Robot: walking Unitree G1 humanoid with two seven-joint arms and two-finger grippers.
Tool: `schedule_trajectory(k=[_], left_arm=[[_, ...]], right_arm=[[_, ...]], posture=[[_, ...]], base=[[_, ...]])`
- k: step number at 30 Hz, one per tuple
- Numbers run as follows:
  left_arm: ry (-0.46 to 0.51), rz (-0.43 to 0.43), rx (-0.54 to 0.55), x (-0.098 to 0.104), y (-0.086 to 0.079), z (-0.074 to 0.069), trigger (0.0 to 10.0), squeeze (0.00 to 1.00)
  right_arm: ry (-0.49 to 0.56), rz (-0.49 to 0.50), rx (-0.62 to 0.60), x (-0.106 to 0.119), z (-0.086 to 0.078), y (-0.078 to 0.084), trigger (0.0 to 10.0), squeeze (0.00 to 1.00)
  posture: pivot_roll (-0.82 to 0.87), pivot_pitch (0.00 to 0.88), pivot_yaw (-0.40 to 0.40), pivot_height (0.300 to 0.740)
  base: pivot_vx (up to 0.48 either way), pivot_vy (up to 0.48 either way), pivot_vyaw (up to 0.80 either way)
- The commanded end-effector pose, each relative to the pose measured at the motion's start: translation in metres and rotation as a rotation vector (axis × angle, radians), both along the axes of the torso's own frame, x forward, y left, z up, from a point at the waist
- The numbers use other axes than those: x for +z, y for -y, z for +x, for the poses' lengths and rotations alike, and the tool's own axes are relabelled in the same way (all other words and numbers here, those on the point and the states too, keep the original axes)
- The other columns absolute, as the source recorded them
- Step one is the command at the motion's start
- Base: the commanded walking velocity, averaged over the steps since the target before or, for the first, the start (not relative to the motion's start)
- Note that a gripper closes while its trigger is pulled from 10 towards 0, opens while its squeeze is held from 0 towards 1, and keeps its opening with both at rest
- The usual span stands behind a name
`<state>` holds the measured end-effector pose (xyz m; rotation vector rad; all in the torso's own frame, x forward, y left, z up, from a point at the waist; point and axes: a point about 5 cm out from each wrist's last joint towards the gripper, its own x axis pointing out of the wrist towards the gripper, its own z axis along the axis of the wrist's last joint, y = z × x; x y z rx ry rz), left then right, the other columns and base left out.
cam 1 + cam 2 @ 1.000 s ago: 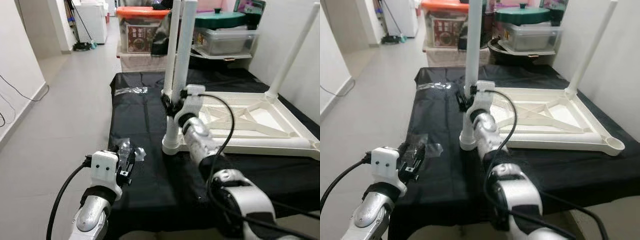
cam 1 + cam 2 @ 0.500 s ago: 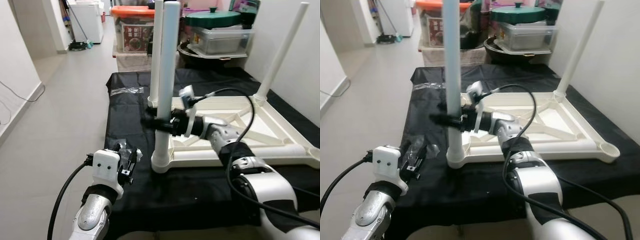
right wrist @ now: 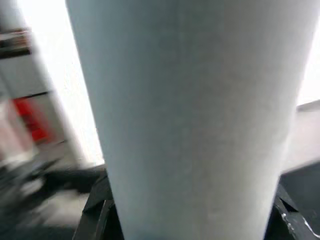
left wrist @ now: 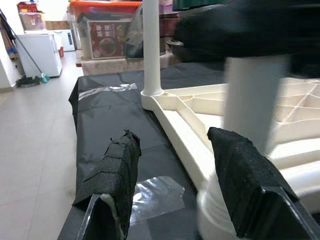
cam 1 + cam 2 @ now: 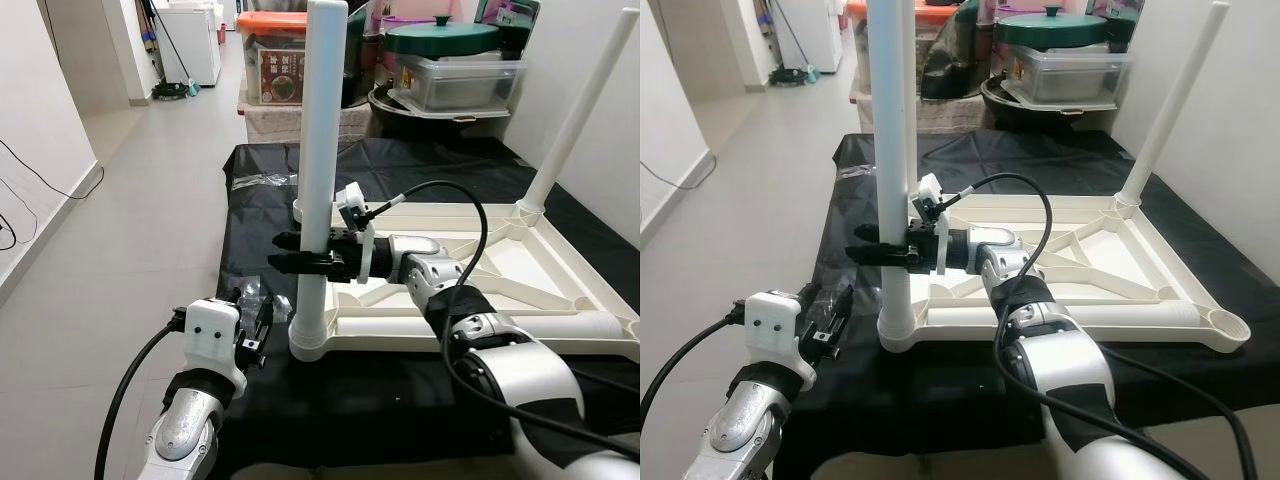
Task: Building children table
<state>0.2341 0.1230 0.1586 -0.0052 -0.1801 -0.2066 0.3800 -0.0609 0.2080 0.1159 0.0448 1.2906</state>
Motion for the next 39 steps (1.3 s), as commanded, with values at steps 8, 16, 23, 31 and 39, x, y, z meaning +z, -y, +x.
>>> schedule_trajectory(k=[8,16,23,31,39], left_arm=[[-0.018,0.007,0.010,-0.004,-0.001,0.001,10.0,0.00],[-0.013,0.005,0.008,-0.003,-0.001,0.002,10.0,0.00],[-0.021,0.004,0.006,-0.005,0.000,0.001,10.0,0.00],[-0.021,0.004,0.003,-0.006,0.001,0.002,10.0,0.00],[-0.018,0.004,-0.001,-0.005,0.001,0.002,10.0,0.00]], right_arm=[[-0.061,-0.030,-0.895,-0.024,0.026,0.028,0.0,0.00],[-0.183,-0.029,-1.458,-0.045,0.020,0.058,0.0,0.00],[-0.128,-0.011,-1.521,-0.038,0.015,0.038,0.0,0.00],[0.008,0.027,-1.371,-0.023,0.018,0.029,10.0,1.00],[-0.094,0.203,-0.900,-0.003,0.027,0.024,10.0,0.00]], posture=[[0.03,0.000,-0.050,0.740],[0.03,0.000,-0.053,0.740],[0.03,0.000,-0.053,0.740],[-0.02,0.000,-0.055,0.740],[-0.02,0.000,-0.048,0.740]], base=[[0.000,0.000,0.00],[0.000,0.000,0.00],[0.000,0.000,0.00],[0.000,0.000,0.00],[0.000,0.000,0.00]])
